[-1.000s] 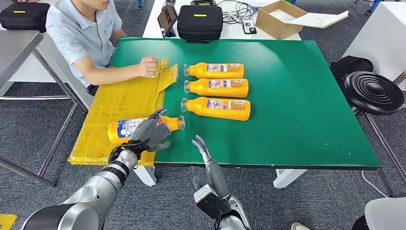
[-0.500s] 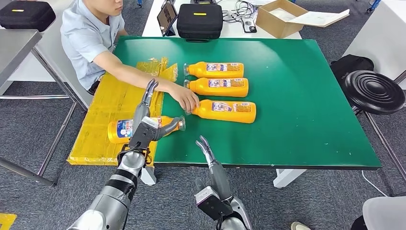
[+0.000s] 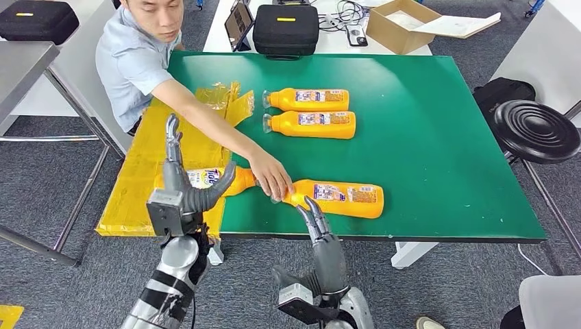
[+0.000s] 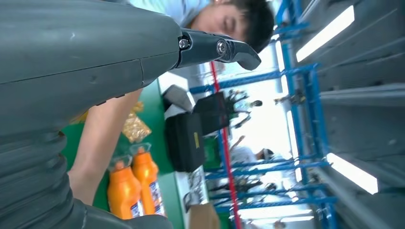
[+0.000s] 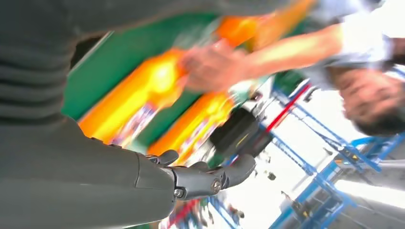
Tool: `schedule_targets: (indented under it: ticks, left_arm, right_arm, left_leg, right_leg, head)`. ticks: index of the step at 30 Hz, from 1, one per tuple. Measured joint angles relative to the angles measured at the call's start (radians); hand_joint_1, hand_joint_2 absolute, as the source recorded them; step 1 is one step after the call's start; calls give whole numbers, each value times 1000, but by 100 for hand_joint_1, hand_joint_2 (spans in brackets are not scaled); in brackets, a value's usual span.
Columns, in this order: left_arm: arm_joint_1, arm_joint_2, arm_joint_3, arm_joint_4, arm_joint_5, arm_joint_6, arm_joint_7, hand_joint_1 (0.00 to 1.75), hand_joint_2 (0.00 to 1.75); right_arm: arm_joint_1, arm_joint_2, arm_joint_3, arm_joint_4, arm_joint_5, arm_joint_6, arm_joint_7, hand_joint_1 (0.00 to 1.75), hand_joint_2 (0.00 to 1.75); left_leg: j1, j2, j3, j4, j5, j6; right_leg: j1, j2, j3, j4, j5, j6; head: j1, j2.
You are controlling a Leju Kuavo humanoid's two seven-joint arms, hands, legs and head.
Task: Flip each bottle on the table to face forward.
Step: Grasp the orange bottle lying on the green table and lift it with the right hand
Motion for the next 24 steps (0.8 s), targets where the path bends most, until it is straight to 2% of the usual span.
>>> schedule_targets:
  ticks: [5,10,16,24]
  left_arm:
    - [110,36,-18,-158,19,22,-25,0,175]
    - [154,54,-34,-248,27,6,-36,0,175]
    - [155,57,-61,-269,38,-9,-37,0,175]
    - [155,59,-73,-274,39,-10,-37,0,175]
  right_arm:
    - [-34,-57,-167,61,222,19,96,0,175]
    - [-145,-101,-271,207,362,41,165,0,175]
    - [-278,-112,-312,390,418,65,191,0,175]
    - [-326,-112,-323,479,425,64,194,0,175]
  left_leg:
    - [0,0,0,0,0,0]
    - [-1,0,1,0,1,1]
    - [0,0,2,0,2,1]
    - [0,0,1,0,2,1]
  right_leg:
    - [0,0,0,0,0,0]
    - [0,0,1,0,1,1]
    - [0,0,1,0,2,1]
    - [0,0,1,0,1,1]
  head:
    - [0,0]
    - [0,0]
    - [0,0]
    - [0,0]
